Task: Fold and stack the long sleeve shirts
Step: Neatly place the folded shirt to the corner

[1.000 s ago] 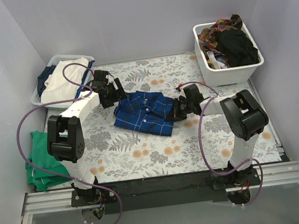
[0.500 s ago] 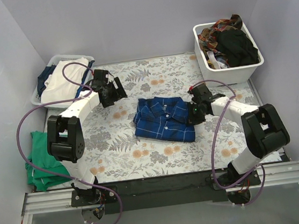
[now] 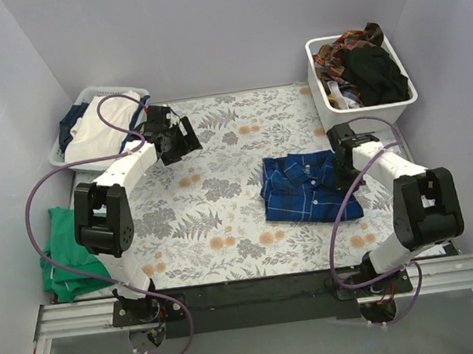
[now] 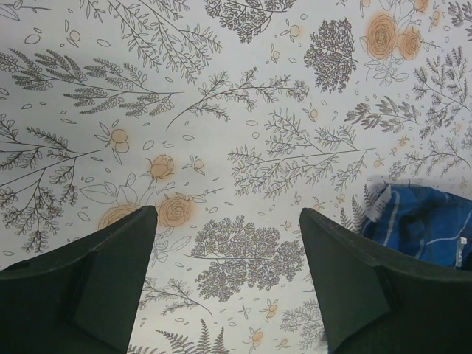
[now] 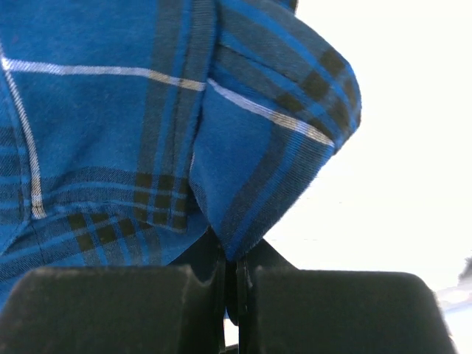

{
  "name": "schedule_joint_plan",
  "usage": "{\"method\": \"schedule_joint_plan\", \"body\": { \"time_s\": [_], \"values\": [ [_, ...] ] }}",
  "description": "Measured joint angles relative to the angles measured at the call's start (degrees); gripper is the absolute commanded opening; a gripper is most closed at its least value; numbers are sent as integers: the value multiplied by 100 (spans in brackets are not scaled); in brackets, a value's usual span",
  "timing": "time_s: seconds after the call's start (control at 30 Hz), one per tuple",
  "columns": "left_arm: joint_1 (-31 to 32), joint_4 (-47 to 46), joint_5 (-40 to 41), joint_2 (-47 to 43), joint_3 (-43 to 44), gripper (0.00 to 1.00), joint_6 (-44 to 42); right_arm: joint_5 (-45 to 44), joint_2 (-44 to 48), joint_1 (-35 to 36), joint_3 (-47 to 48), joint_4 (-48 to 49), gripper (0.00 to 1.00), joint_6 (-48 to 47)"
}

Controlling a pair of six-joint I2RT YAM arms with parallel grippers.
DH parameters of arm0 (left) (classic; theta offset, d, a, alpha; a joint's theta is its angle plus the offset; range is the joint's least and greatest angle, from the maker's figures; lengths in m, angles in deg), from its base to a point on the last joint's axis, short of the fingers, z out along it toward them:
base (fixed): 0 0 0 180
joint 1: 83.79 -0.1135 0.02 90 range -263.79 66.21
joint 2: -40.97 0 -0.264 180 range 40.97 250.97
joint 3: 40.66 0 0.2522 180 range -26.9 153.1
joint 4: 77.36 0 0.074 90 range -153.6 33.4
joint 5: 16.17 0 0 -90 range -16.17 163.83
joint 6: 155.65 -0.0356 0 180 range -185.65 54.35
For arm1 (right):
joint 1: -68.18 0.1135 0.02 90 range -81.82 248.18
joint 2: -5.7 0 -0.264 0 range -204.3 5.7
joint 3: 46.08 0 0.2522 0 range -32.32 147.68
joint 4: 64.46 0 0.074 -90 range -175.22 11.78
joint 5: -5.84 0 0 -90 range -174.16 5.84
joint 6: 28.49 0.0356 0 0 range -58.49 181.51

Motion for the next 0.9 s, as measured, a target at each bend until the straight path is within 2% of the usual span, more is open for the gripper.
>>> {"method": "schedule_joint_plan", "body": {
  "time_s": [0.4,0.73,0.9],
  "values": [
    [-22,0,-33,0,0,78,2,-1298,-367,-1530,916,-245,1,-581],
    [-59,0,-39,-2,-2,78,0,-2037,-1005,-2468,1252,-131,1,-638],
    [-63,0,-63,-2,-2,78,0,-2199,-1298,-2715,1633,-142,7,-634]
  ]
}}
